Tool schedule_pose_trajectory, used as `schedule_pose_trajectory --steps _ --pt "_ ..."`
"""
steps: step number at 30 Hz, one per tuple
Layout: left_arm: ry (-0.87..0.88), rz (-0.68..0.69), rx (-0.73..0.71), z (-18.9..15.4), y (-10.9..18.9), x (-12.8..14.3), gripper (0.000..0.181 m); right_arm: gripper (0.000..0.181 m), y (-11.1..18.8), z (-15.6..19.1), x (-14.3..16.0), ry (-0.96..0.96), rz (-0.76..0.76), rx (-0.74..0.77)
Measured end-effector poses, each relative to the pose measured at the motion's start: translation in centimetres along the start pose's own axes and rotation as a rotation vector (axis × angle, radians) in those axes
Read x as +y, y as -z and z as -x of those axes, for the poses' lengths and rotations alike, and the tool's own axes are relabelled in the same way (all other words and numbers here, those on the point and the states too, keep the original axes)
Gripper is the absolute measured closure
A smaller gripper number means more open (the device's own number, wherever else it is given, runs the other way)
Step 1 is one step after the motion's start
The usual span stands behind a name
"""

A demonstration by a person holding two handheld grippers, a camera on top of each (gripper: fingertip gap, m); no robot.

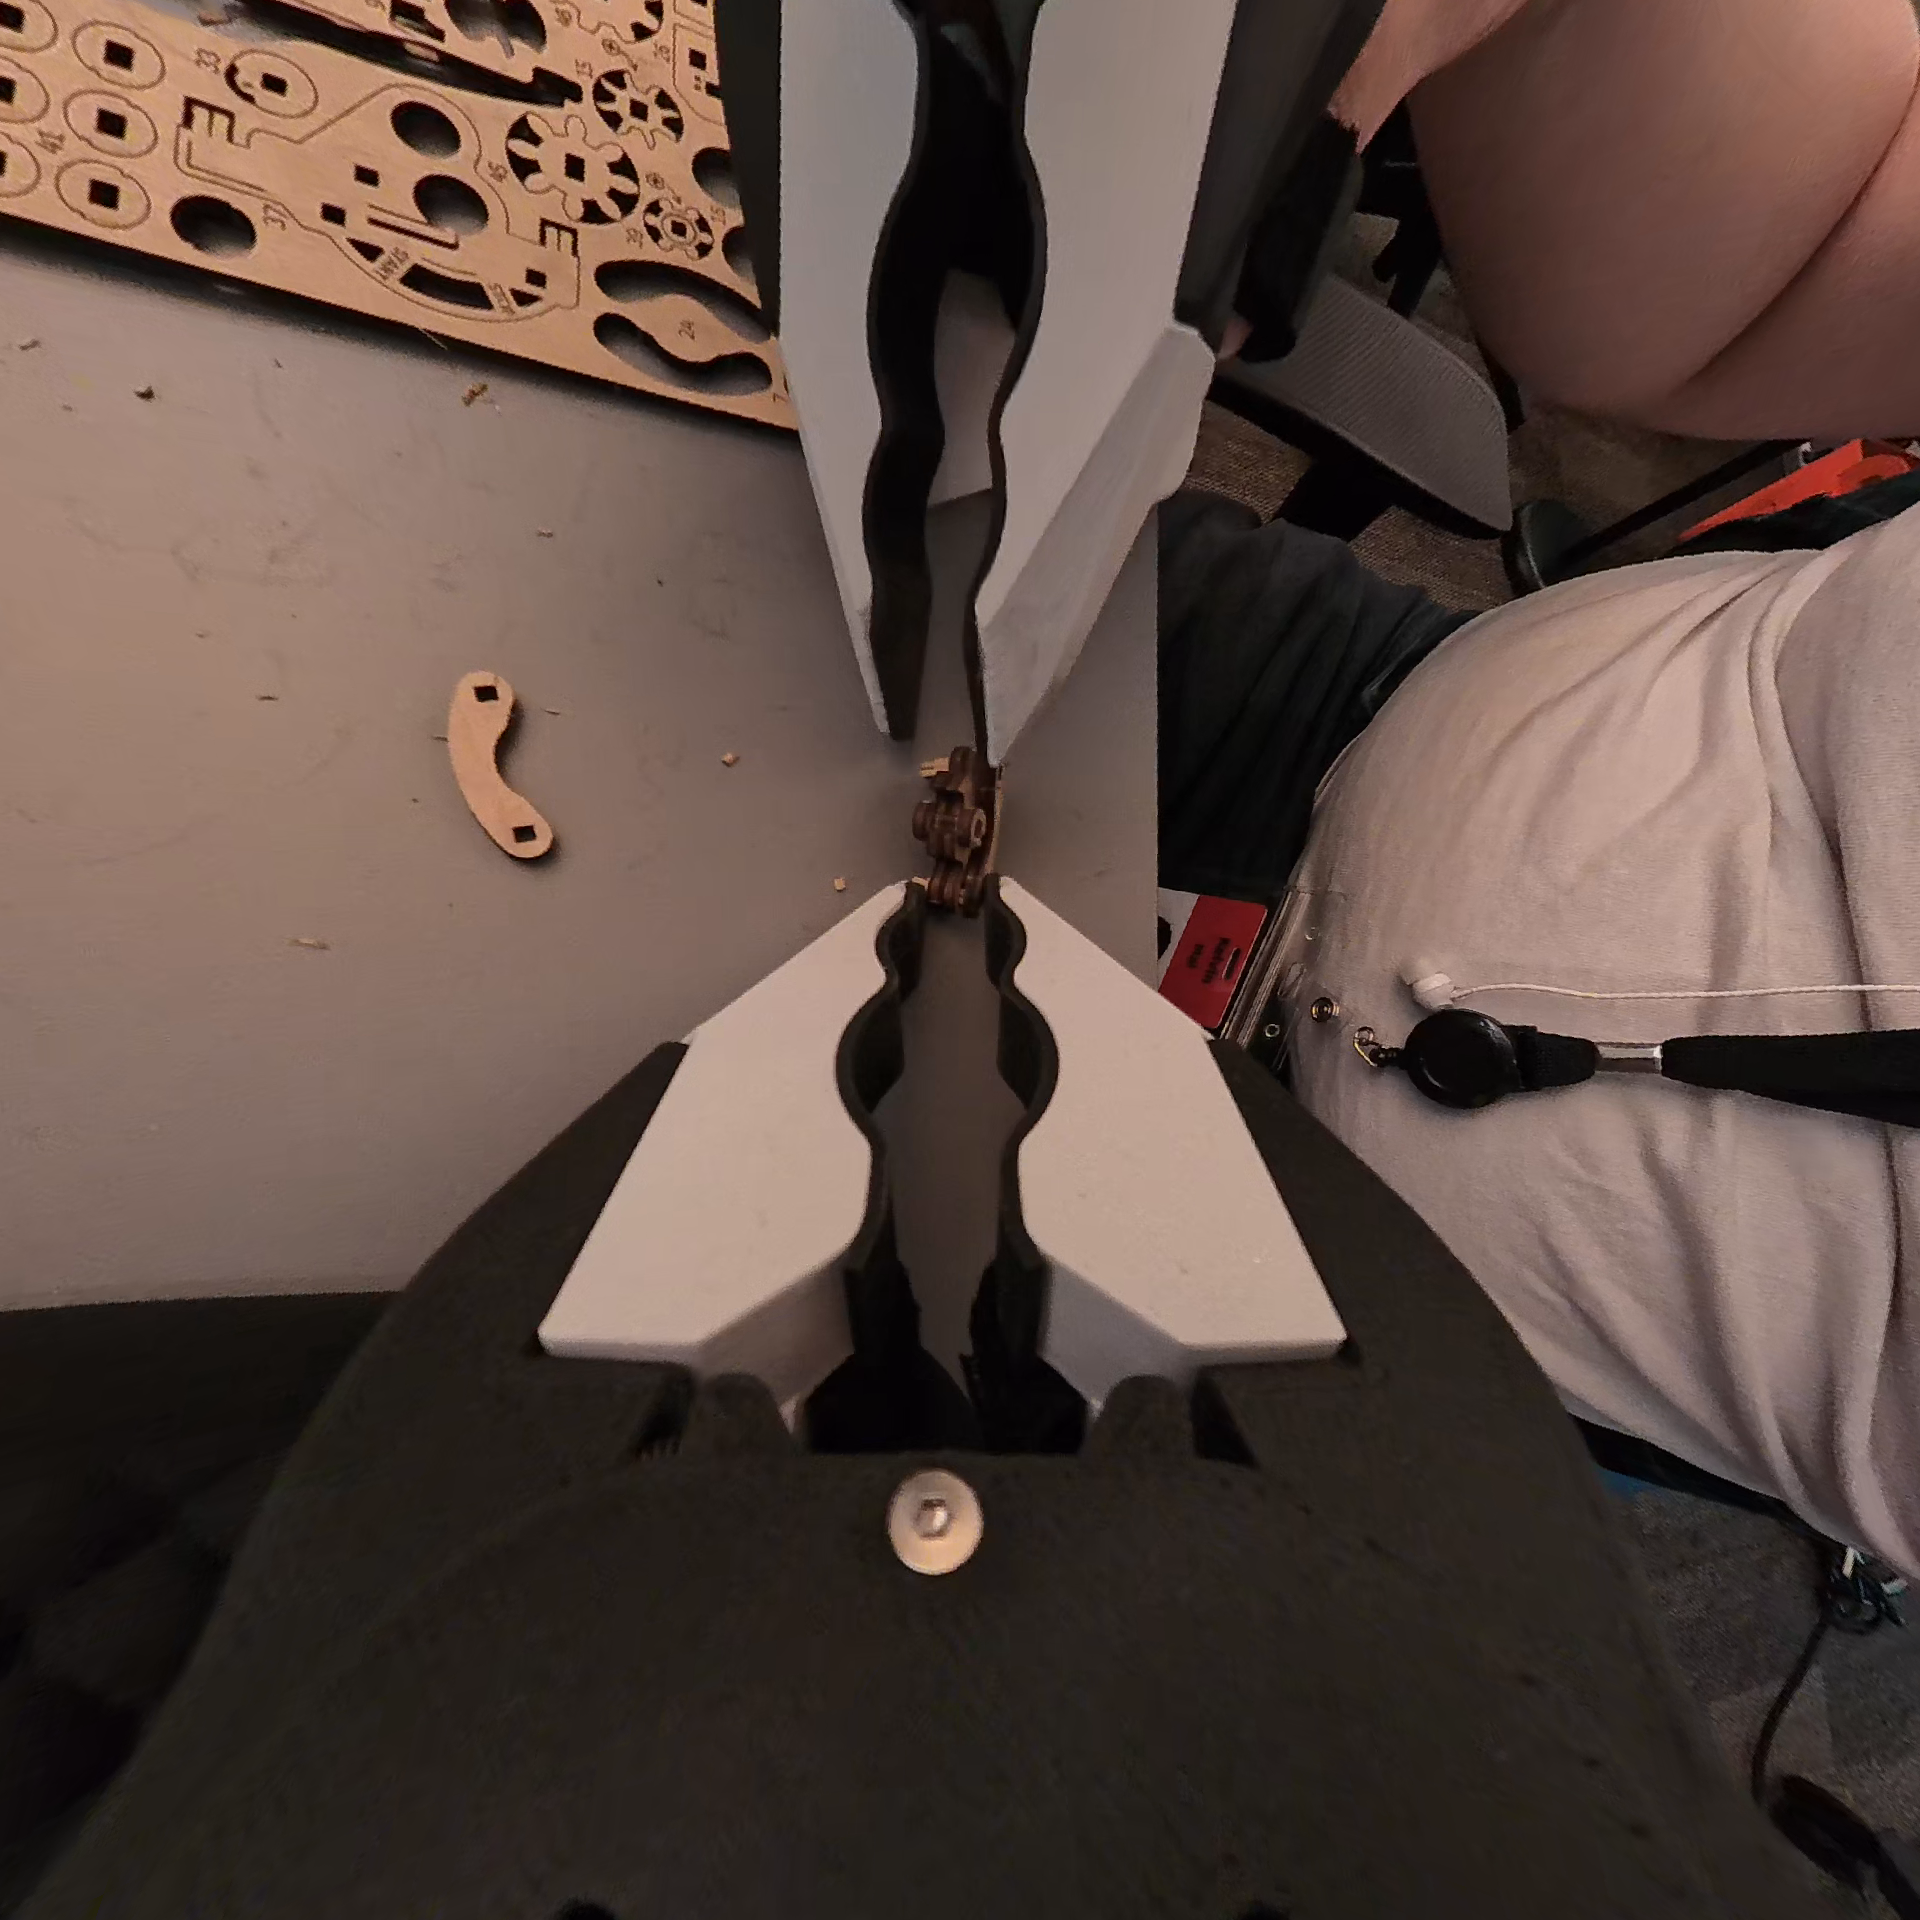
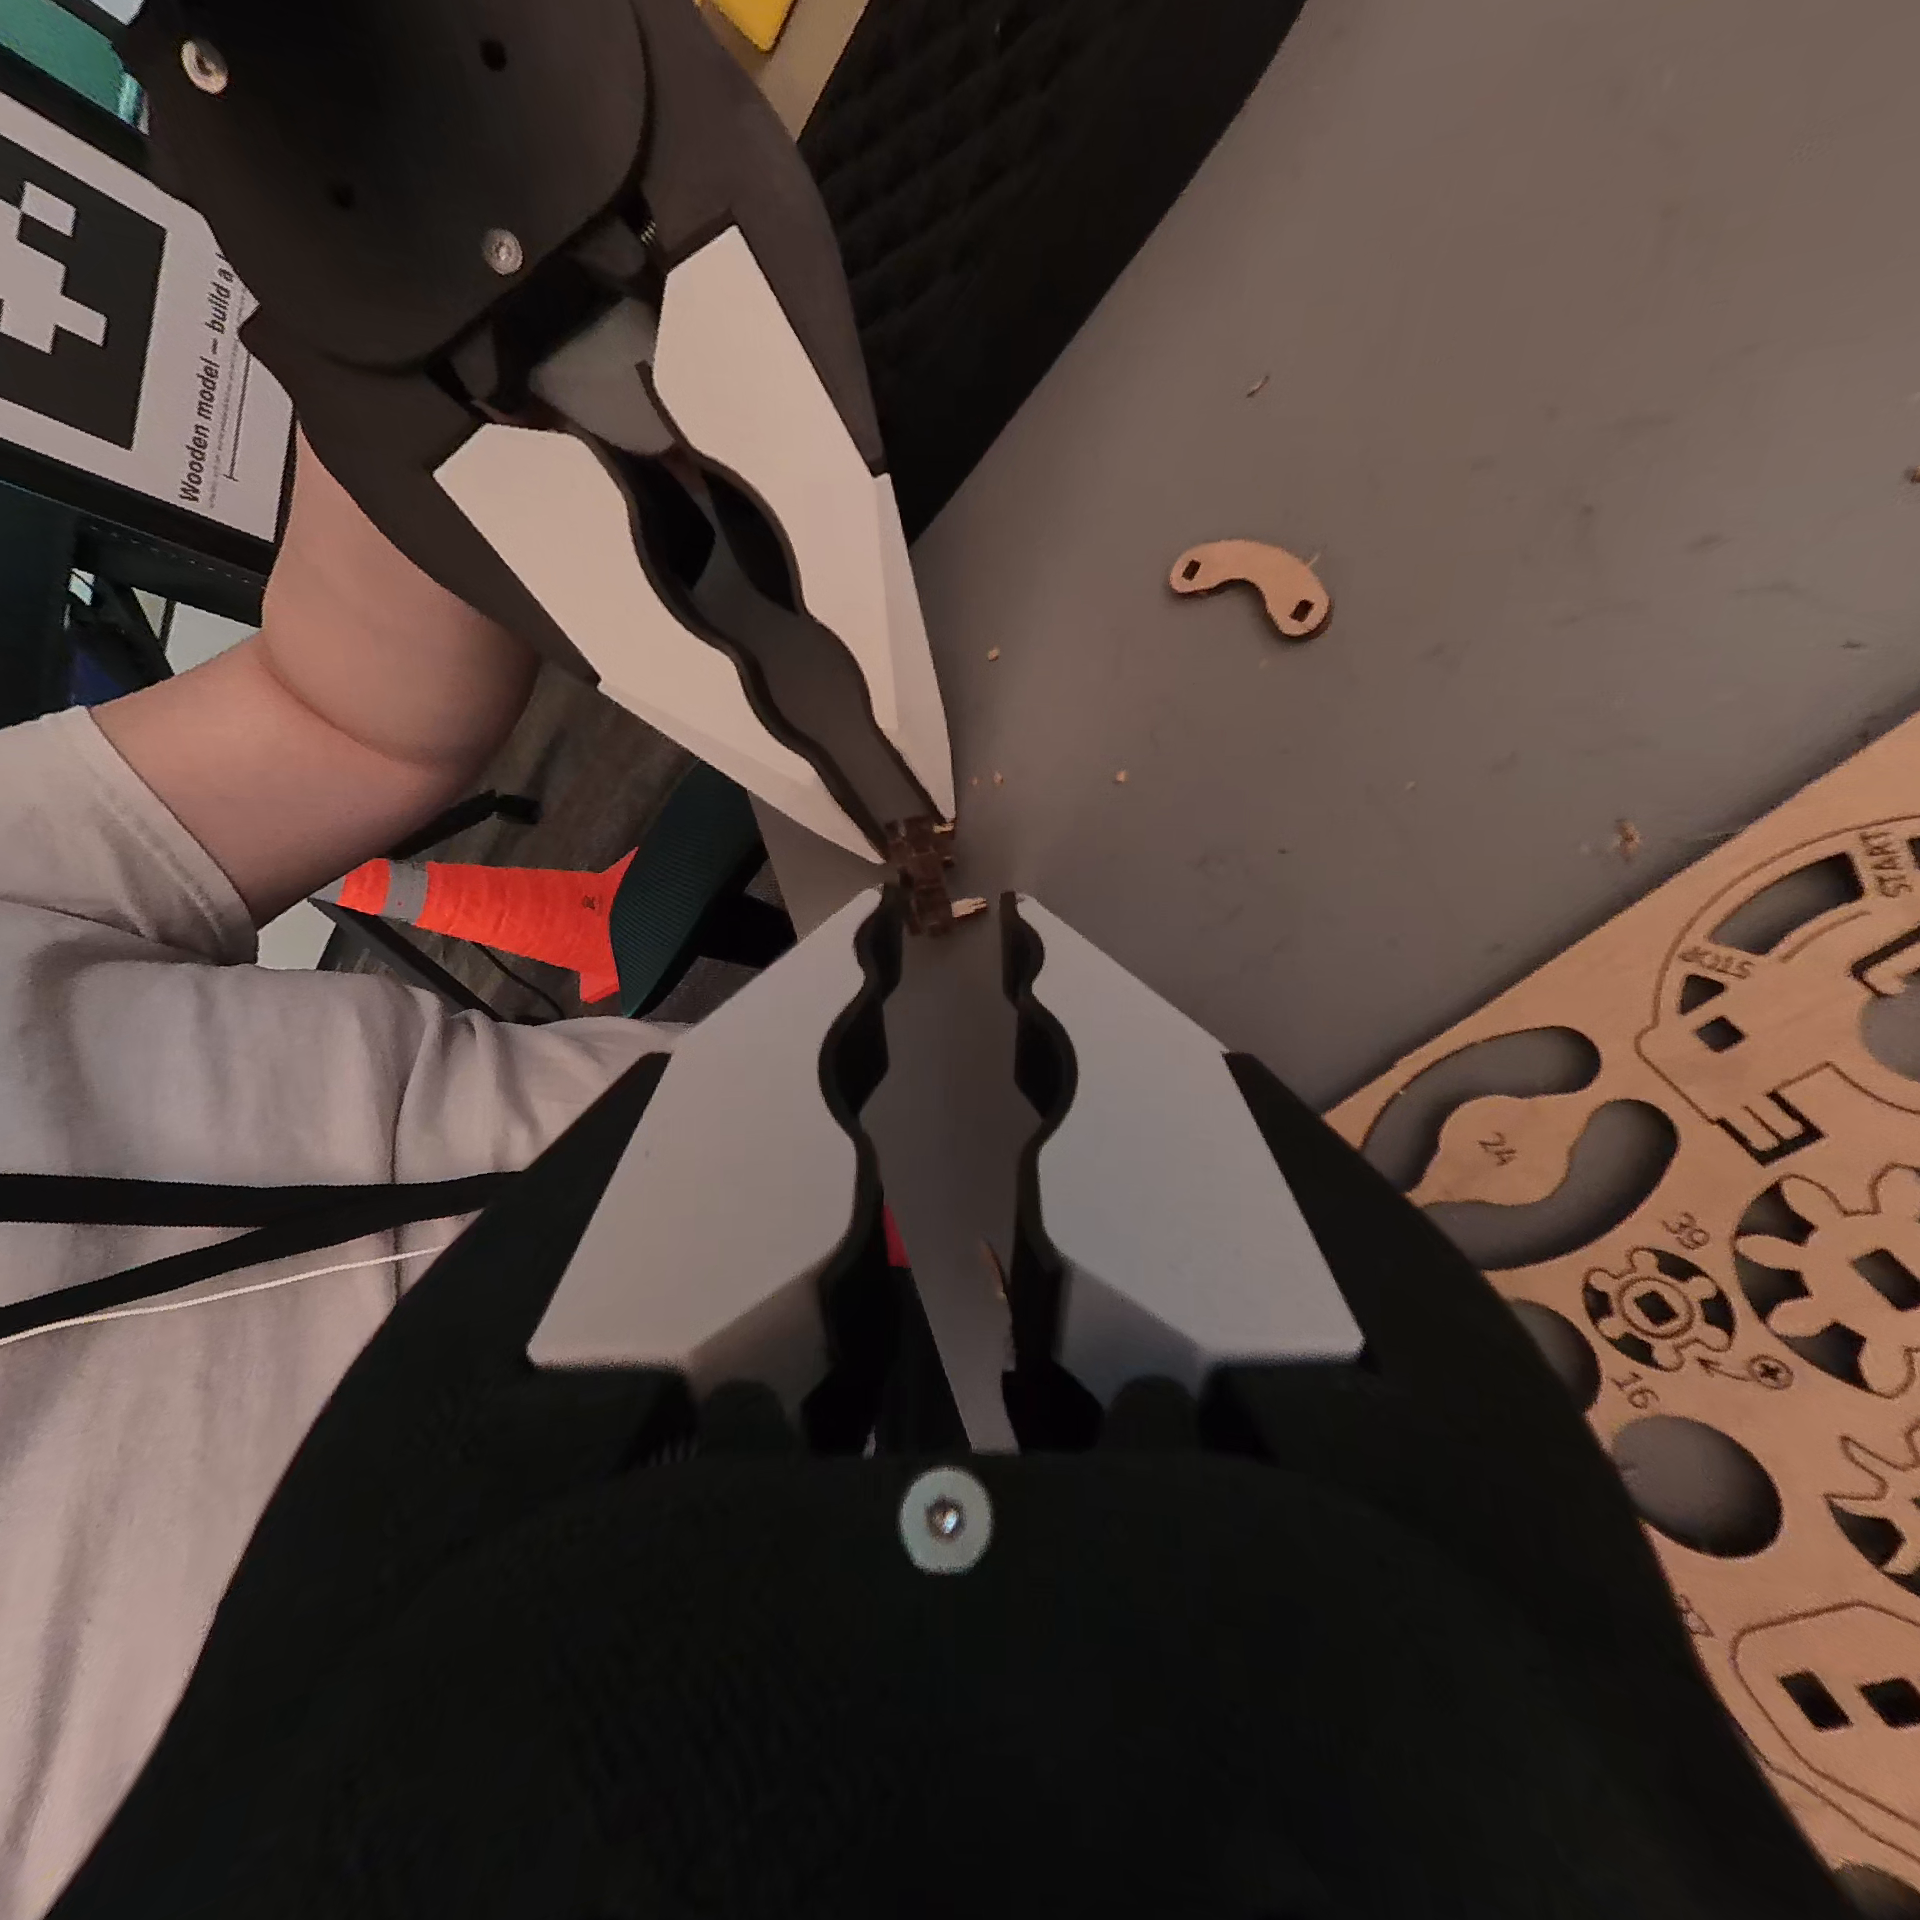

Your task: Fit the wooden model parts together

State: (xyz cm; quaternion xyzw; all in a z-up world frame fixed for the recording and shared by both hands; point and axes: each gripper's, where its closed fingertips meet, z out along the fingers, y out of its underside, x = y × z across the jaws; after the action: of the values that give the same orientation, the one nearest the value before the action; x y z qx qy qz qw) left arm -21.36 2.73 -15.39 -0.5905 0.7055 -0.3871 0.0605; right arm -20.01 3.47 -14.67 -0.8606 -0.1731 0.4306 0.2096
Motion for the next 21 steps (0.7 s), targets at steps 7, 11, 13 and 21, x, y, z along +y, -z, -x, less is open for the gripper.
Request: schedule_pose_trajectory --steps 7,11,13,21 --pt "0.003 -0.001 0.002 0.01 0.01 -0.02 0.172 0.166 -0.08 -0.22 0.17 0.003 0.01 0.008" --pt "0.009 -0.003 0.007 0.02 0.02 -0.04 0.172 0.166 -0.07 -0.24 0.17 0.021 0.011 0.009" --pt "0.008 -0.003 0.006 0.02 0.02 -0.03 0.172 0.164 -0.06 -0.2 0.09 0.045 0.007 0.008" --pt "0.009 -0.004 0.006 0.04 0.0 -0.04 0.172 0.161 -0.08 0.23 0.37 0.164 0.019 -0.012"
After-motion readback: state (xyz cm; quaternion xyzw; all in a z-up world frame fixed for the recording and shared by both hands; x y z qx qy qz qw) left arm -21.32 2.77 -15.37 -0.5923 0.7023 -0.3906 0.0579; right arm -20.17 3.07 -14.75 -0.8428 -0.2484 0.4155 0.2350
